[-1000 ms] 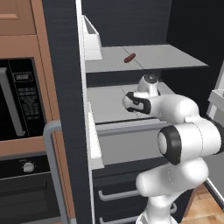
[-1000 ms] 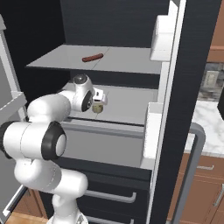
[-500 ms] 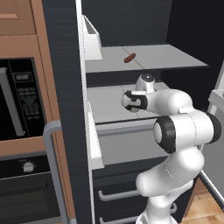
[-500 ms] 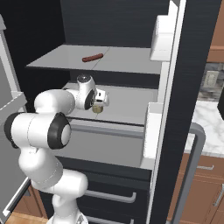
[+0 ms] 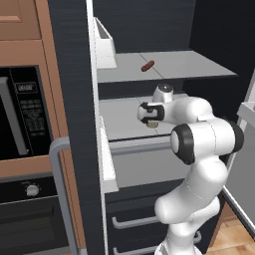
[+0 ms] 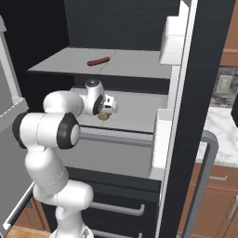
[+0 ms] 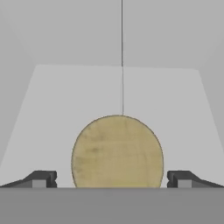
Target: Retrieve the sausage and cheese from the fridge and place them on the cutting board on the counter.
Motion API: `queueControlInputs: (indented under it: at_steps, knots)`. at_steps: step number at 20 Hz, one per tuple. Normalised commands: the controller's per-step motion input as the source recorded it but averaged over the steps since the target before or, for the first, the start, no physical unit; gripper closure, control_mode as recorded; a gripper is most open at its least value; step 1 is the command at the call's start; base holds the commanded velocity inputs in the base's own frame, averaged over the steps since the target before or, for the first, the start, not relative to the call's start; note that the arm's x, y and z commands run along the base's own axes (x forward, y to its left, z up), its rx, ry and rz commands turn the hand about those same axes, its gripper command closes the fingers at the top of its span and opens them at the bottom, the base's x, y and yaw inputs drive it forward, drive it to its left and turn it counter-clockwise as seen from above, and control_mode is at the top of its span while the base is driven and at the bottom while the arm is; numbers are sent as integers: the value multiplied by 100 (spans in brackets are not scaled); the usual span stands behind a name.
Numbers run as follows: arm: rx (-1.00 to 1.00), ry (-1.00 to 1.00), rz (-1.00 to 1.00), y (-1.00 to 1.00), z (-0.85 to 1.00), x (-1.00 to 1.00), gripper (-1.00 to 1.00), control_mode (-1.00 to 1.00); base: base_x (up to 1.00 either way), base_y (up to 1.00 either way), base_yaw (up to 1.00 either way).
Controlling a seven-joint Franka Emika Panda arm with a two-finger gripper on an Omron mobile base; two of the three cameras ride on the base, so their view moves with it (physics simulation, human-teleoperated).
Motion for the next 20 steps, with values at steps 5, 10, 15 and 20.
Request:
queueControlInputs:
  at_steps: [5,10,15,20]
  knots:
    - [0,2,0,-1,-17,2,-100,-100,0,0,0]
    - [0,0,0,-2,-16,-4,-100,-100,0,0,0]
    - [0,0,0,-1,-12,-1,-100,-100,0,0,0]
    - [0,0,0,-4,0,0,100,-100,0,0,0]
